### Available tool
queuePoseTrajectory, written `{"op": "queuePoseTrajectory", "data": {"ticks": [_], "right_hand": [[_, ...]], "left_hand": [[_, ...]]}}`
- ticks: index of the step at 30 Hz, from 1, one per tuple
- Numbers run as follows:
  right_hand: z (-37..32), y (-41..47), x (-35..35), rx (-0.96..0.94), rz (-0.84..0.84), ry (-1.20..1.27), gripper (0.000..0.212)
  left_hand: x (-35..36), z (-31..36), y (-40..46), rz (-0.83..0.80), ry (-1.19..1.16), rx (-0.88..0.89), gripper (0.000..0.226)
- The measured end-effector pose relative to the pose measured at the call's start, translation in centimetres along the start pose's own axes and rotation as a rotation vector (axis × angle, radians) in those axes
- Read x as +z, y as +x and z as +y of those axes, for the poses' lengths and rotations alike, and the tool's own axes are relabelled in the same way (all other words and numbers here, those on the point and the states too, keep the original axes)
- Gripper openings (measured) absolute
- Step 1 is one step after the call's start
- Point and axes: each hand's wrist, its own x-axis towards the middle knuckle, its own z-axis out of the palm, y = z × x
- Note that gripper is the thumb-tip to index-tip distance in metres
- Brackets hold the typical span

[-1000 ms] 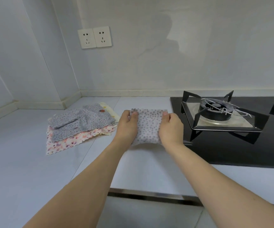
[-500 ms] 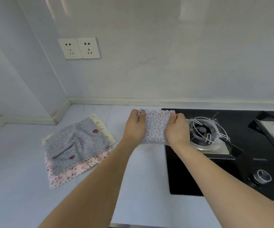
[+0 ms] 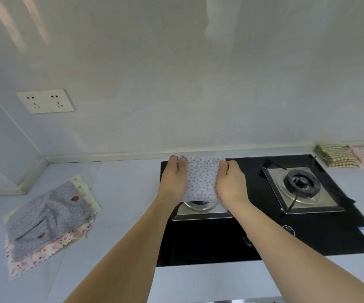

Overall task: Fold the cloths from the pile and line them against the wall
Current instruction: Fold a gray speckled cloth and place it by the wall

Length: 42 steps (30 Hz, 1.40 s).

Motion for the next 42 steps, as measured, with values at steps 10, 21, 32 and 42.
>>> {"op": "queuePoseTrajectory", "data": {"ticks": [10,21,32,42], "right_hand": [[5.6,7.5,-7.1,0.088,0.006,-0.001,0.033],[13.3,16.3,-19.1,0.144,0.058,0.021,0.039],[20.5,23.6,-31.8,0.182,-0.005,0.044,0.034],[28.5,33.3,-46.4,0.565,0.04,0.274,0.048]], "left_hand": [[11.0,3.3,2.6,-0.074,0.055,-0.055,0.03],[27.5,7.9,4.9,-0.127,0.136,-0.042,0.03],[42.0,13.6,4.5,-0.163,-0.023,-0.168,0.03],[58.7,18.7,9.0,-0.49,-0.029,-0.27,0.022]]}}
